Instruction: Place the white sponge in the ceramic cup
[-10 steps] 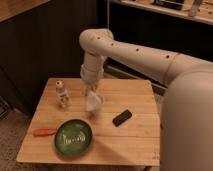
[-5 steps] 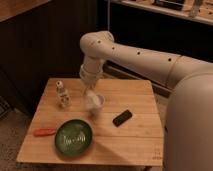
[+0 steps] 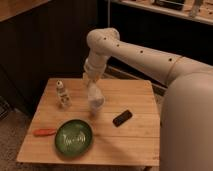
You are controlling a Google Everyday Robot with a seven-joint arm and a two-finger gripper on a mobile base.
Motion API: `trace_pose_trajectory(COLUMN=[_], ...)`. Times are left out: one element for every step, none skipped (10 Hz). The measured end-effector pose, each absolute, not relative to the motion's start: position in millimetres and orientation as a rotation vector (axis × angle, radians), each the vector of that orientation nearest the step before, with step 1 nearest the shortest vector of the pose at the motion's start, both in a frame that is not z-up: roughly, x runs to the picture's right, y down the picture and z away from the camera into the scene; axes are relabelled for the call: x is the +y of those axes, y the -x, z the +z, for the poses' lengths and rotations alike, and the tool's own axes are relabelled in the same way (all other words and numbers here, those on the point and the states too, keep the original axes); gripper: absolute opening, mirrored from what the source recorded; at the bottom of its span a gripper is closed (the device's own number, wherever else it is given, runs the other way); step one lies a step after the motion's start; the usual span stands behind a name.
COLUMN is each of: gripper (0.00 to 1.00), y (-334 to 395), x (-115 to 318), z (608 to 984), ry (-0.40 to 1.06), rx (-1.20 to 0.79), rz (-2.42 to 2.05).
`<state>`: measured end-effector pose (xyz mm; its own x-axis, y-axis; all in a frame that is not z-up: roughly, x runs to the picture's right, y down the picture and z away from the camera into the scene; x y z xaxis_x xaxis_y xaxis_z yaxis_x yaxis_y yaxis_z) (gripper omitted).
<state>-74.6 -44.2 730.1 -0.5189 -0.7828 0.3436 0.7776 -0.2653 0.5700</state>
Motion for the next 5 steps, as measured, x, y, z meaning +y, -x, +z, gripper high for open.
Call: trace_pose_trajectory(gripper=[0.13, 0.13, 0.13, 0.13, 0.13], y=[68, 63, 63, 59, 49], x=[-50, -54, -60, -66, -76], z=[737, 741, 743, 744, 746], ry=[-0.044, -0.08, -0.136, -0.173, -0.242], rx=[-0.862, -0.86, -0.853, -0.842, -0.819], rz=[-1.903, -1.88, -1.865, -1.849, -1.814])
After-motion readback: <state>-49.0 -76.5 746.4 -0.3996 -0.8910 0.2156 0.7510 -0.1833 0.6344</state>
